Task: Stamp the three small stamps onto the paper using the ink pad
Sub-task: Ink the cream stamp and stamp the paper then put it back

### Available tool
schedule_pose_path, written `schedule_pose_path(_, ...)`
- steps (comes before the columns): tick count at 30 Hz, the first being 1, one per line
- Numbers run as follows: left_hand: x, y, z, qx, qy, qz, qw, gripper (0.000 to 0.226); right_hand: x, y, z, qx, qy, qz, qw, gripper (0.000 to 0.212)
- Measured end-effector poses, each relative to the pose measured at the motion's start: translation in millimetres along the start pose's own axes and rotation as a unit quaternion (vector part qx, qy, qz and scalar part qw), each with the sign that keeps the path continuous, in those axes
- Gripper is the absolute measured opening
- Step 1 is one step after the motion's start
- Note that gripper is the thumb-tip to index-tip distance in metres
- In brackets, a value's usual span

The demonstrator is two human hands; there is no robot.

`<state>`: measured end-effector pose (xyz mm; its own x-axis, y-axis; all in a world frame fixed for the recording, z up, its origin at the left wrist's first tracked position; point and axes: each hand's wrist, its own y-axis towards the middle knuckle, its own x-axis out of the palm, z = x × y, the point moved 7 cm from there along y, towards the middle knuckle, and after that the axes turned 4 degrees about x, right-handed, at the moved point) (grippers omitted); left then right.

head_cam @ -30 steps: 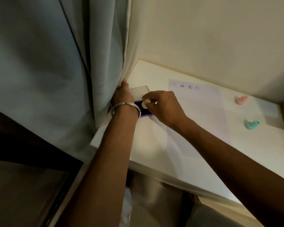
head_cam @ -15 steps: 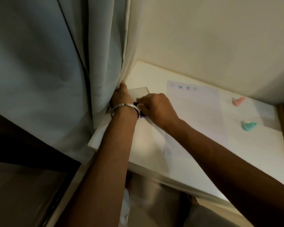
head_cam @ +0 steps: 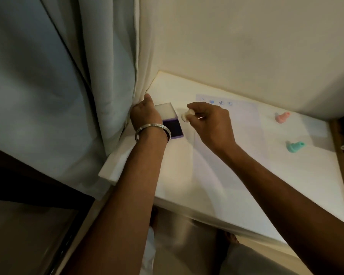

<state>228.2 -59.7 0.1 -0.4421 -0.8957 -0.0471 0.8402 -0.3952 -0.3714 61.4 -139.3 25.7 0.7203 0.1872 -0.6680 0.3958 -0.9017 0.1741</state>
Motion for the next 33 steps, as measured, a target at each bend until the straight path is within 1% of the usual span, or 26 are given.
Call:
schedule_pose_path(3,13,-11,-2,0.032,0.012,-0.022,0.999,0.035,-27,3,25,0.036,-0.013,0.024,0.999,0.029)
schedule_pose_path(8,35,-20,-13,0.024,0.003,-0.047,0.999,0.038,-64,10,57,0.062,-0.058,0.044,0.995,0.011)
schedule_pose_path(12,54,-29,-22,0.016,-0.011,-0.080,0.997,0.037,-87,20,80,0.076,-0.105,0.054,0.990,0.016)
schedule_pose_path(16,70,-41,-28,0.016,-0.005,-0.105,0.994,0.031,-103,31,98,0.082,-0.118,0.079,0.986,0.017)
schedule_pose_path(21,86,-50,-40,0.005,-0.002,-0.136,0.991,0.026,-108,43,112,0.083,-0.124,0.086,0.985,0.023)
schedule_pose_path(26,101,-57,-47,-0.011,0.005,-0.152,0.988,0.025,-103,55,122,0.085,-0.143,0.081,0.983,0.028)
schedule_pose_path(33,106,-58,-53,-0.020,0.005,-0.164,0.986,0.027,-96,76,120,0.072,-0.189,0.071,0.977,0.018)
